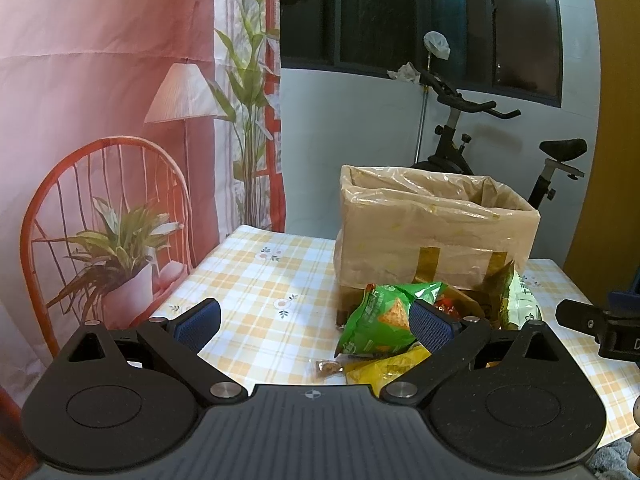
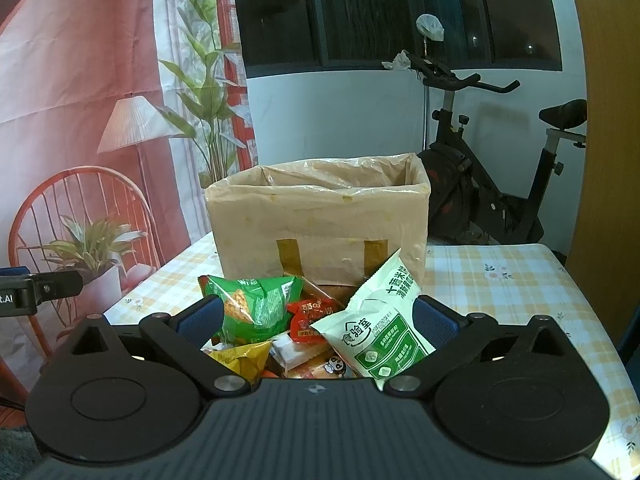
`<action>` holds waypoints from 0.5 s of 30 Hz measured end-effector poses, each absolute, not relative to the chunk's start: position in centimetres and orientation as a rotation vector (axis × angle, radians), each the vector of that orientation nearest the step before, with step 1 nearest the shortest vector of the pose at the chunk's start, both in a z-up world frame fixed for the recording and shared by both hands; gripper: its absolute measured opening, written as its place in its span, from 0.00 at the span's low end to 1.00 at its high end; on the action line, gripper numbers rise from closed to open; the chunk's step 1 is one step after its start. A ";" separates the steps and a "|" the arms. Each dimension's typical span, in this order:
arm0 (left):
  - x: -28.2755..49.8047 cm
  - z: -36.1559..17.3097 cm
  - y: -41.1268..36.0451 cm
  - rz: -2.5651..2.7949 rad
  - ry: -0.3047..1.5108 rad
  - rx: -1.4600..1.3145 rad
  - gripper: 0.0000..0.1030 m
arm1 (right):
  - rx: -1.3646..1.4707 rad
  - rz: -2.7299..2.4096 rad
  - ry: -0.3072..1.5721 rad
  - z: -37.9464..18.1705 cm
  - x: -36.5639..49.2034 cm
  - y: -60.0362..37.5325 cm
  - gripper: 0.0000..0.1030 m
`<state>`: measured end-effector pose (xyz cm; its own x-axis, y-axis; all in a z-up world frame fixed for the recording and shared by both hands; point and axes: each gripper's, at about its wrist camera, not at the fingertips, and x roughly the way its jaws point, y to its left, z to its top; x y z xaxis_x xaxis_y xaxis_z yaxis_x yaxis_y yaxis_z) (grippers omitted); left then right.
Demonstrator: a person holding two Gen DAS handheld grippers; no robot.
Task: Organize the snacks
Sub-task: 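Grasp the yellow chip bag with the left gripper while the right gripper grasps the orange chip bag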
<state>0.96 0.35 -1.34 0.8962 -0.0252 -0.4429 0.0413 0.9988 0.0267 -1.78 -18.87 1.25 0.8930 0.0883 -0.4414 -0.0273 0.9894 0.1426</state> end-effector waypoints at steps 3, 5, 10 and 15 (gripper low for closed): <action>1.3 -1.5 0.6 -0.028 0.467 0.028 0.98 | 0.139 0.066 0.470 0.8 -1.7 -19.0 0.99; 1.5 -1.7 0.9 -0.022 0.473 0.023 0.98 | 0.149 0.089 0.484 0.4 -1.6 -19.2 0.99; 2.2 -2.8 0.9 -0.025 0.512 0.020 0.98 | 0.156 0.111 0.560 -1.6 -0.8 -19.2 0.96; 3.0 -4.1 0.9 -0.033 0.551 0.022 0.98 | 0.143 0.112 0.638 -3.6 -0.2 -19.0 0.87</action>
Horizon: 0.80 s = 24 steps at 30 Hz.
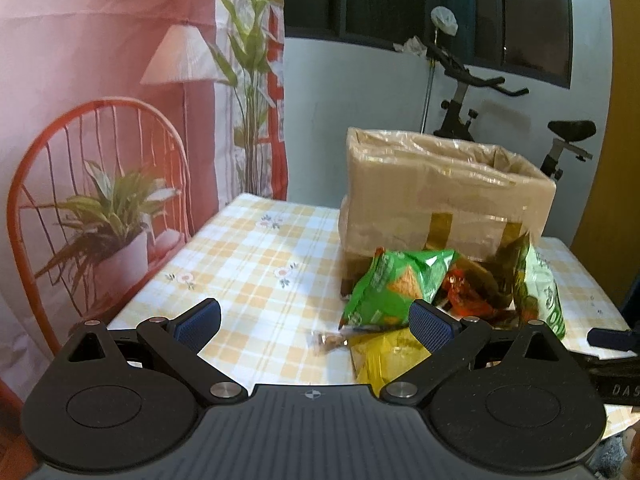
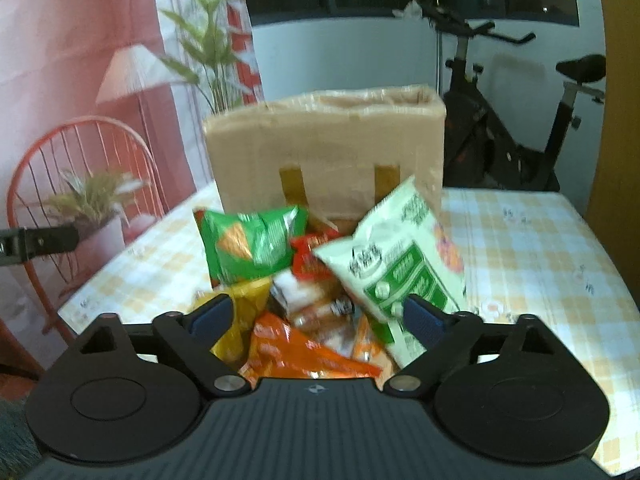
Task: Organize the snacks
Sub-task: 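Grasp the yellow chip bag with the left gripper while the right gripper grasps the orange chip bag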
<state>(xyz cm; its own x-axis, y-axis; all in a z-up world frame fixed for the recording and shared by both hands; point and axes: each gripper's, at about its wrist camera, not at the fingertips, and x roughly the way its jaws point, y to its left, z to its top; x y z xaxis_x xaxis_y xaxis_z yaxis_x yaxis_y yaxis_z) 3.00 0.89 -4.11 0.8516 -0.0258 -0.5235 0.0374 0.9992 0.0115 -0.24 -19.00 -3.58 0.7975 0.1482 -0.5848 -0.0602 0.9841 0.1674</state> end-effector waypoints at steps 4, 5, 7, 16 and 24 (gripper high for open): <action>3.8 -5.3 0.9 -0.047 0.585 0.022 0.98 | 0.158 0.134 0.720 -5.5 0.2 -18.9 0.87; 3.9 -5.6 0.9 -0.051 0.590 0.024 0.98 | 0.168 0.137 0.748 -6.1 0.5 -18.9 0.87; 4.2 -6.1 0.9 -0.056 0.601 0.027 0.96 | 0.193 0.149 0.805 -7.4 1.2 -18.9 0.87; 5.7 -7.4 1.4 -0.058 0.648 0.007 0.95 | 0.274 0.179 0.991 -11.1 4.7 -18.6 0.87; 8.2 -7.3 1.6 -0.106 0.621 -0.005 0.95 | 0.285 0.188 0.910 -11.8 4.6 -18.6 0.65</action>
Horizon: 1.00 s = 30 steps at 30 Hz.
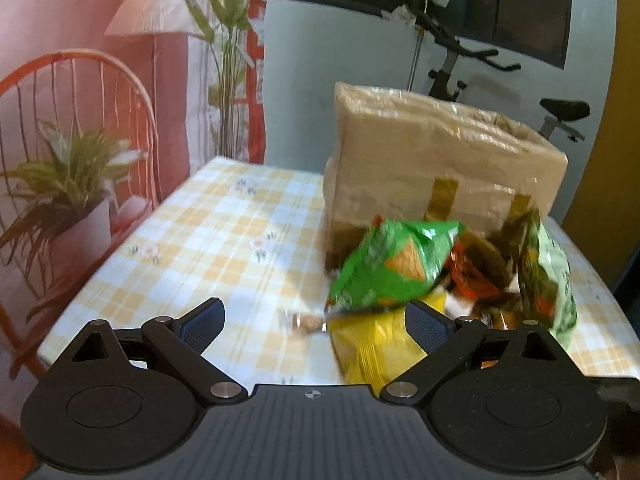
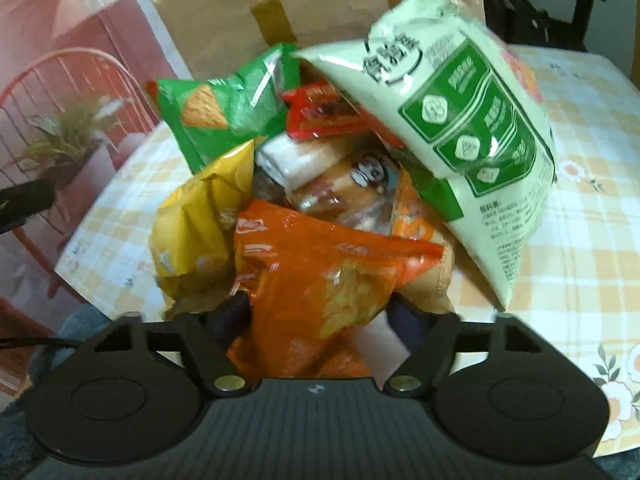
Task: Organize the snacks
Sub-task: 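Grasp the yellow chip bag with the left gripper while the right gripper grasps the orange chip bag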
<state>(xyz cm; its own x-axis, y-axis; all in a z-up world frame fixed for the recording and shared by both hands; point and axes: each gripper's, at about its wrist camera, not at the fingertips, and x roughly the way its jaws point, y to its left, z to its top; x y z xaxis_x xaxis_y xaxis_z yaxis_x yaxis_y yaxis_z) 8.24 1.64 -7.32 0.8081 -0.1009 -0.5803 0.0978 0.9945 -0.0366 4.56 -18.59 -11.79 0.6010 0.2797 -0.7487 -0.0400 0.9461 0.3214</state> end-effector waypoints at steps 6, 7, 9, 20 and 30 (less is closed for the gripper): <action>11.0 -8.8 -0.1 -0.182 0.622 -0.008 0.95 | 0.231 0.181 0.859 -11.3 4.0 -18.3 0.60; 11.4 -9.4 -0.6 -0.205 0.633 -0.014 0.95 | 0.235 0.182 0.863 -11.4 4.0 -18.4 0.60; 12.0 -10.5 -1.4 -0.244 0.655 -0.022 0.95 | 0.245 0.183 0.865 -11.5 4.1 -18.6 0.60; 13.3 -15.1 -1.9 -0.321 0.777 -0.083 0.95 | 0.263 0.193 0.863 -11.8 4.1 -18.8 0.60; 14.1 -17.6 -2.2 -0.359 0.869 -0.112 0.96 | 0.259 0.196 0.854 -11.8 4.0 -18.8 0.60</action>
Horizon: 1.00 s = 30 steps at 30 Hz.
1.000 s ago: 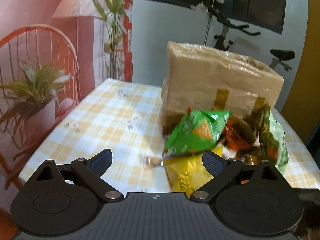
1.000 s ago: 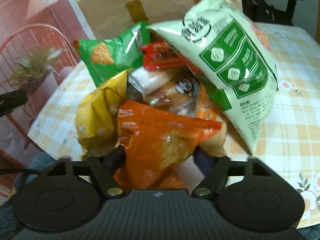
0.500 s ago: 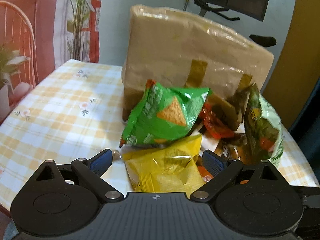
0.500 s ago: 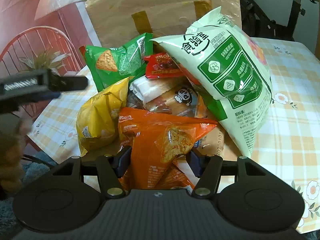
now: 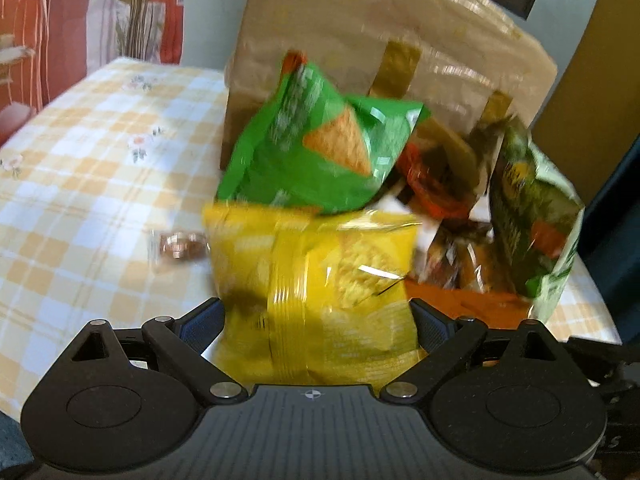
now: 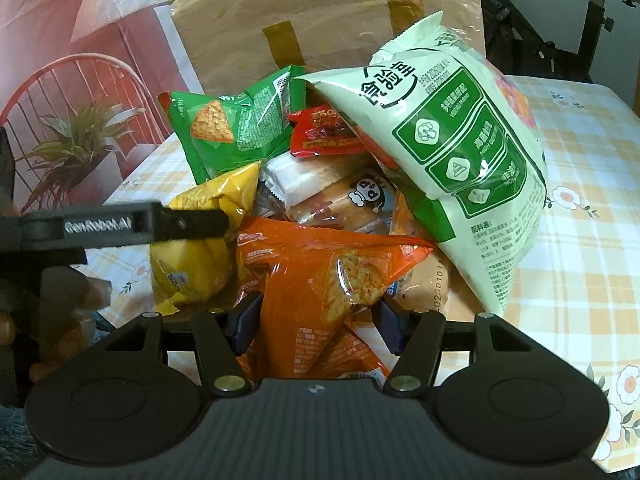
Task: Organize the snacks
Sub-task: 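Grasp the yellow chip bag with the left gripper while the right gripper grasps the orange chip bag, then lift the yellow bag with the left gripper while the right gripper carries the orange bag over the box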
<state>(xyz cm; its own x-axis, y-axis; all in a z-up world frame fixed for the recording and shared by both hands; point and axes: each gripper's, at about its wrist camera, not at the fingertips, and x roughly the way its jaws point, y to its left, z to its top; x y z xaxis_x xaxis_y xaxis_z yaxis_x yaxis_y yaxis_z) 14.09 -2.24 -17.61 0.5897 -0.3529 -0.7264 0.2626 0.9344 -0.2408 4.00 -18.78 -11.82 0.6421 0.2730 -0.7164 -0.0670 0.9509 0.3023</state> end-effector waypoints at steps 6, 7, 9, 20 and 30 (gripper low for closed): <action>13.7 -17.6 -1.0 -0.362 0.850 -0.154 0.83 | 0.262 0.195 0.853 -11.8 4.0 -18.8 0.60; 13.5 -17.4 -0.9 -0.366 0.845 -0.153 0.82 | 0.264 0.195 0.853 -11.8 4.0 -18.8 0.60; 12.8 -16.8 -0.8 -0.373 0.817 -0.143 0.82 | 0.262 0.194 0.852 -11.8 3.9 -18.8 0.60; 9.8 -12.9 1.0 -0.240 0.683 -0.107 0.81 | 0.235 0.214 0.813 -10.9 3.6 -18.1 0.59; 8.6 -10.4 2.2 -0.156 0.593 -0.089 0.81 | 0.223 0.230 0.747 -9.5 2.8 -17.8 0.59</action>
<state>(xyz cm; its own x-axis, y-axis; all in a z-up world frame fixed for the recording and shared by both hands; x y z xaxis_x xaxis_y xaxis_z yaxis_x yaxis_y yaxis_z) 8.64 2.24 -10.39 0.8180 -0.1718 -0.5490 0.1209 0.9844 -0.1279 2.80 -17.84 -9.46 0.7113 0.2843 -0.6428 -0.1266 0.9514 0.2807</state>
